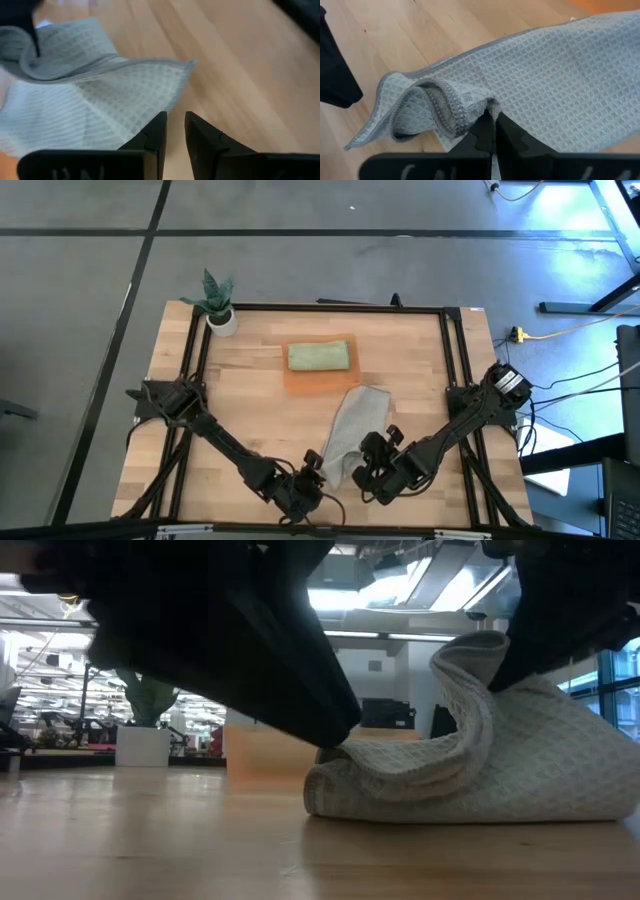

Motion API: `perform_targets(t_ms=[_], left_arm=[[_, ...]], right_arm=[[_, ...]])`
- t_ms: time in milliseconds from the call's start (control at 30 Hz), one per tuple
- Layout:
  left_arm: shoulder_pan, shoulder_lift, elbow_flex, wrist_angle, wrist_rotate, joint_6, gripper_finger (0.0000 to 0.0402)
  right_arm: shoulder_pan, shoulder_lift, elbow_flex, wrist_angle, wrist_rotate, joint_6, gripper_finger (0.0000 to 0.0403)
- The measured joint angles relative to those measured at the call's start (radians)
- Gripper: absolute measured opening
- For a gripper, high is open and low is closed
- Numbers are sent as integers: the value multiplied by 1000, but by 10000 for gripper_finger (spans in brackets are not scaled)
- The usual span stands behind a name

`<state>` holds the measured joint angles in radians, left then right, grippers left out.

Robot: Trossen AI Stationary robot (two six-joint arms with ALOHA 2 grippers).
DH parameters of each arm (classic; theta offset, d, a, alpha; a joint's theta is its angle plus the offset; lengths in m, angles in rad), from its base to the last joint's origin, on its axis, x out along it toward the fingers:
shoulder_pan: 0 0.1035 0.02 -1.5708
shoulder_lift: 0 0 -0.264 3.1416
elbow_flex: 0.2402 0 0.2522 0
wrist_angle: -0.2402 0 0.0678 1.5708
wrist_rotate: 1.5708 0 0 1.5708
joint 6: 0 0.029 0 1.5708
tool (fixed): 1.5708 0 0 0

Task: Roll microfiber towels into tight, uniform cylinder then place into a basket
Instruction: Roll the gray microfiber towel

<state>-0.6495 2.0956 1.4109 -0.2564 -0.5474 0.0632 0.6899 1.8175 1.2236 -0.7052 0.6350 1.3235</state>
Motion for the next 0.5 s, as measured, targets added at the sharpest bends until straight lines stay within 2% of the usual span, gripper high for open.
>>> perform_targets(t_ms=[267, 500], left_arm=[[3, 0, 0, 12, -19, -28, 62], [3, 0, 0, 11, -18, -44, 94]], right_arm=[[0, 0, 0, -4, 0, -9, 8], [-10, 0, 0, -3, 0, -21, 8]])
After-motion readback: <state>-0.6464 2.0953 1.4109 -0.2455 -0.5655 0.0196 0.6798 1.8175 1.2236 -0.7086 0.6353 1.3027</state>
